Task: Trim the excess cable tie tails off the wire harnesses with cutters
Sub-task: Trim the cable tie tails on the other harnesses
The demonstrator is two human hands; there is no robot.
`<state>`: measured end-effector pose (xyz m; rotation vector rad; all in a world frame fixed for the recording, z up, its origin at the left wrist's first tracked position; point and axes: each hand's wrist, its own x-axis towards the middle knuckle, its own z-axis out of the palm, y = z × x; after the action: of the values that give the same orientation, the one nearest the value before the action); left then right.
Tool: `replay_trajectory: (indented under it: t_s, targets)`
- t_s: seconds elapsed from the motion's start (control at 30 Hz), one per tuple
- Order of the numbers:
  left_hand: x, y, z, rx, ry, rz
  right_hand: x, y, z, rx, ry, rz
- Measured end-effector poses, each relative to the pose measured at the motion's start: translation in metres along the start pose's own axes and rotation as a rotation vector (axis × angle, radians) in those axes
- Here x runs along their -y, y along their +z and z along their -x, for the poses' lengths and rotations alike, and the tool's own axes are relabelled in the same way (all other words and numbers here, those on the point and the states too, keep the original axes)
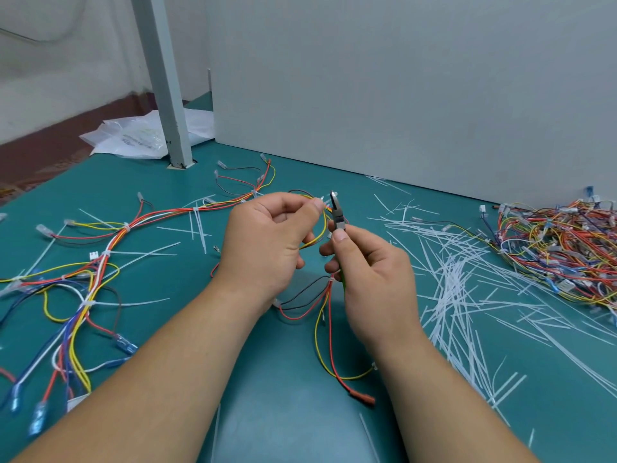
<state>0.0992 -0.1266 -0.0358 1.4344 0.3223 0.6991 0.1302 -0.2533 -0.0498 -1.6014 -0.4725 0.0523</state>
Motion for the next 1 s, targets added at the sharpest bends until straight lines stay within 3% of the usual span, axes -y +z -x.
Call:
replay_trajectory:
  t_s: [0.23,0.73,1.0]
  targets:
    - [-0.0022,-0.001,-0.0013,-0.013,0.018,0.057,0.0012,0.0001,-0.0003,0.003,0.058,-0.035]
    - [-0.0008,-0.0011,-0.0006,0.031,0.009,0.026,0.0047,0.0025,0.0031,0.034,-0.131,0.1]
    - [-0.0002,-0.0065,-0.0034,0.09,-0.008,-0.055,0.0001,0.0019,0.0007,0.016,-0.135,0.13]
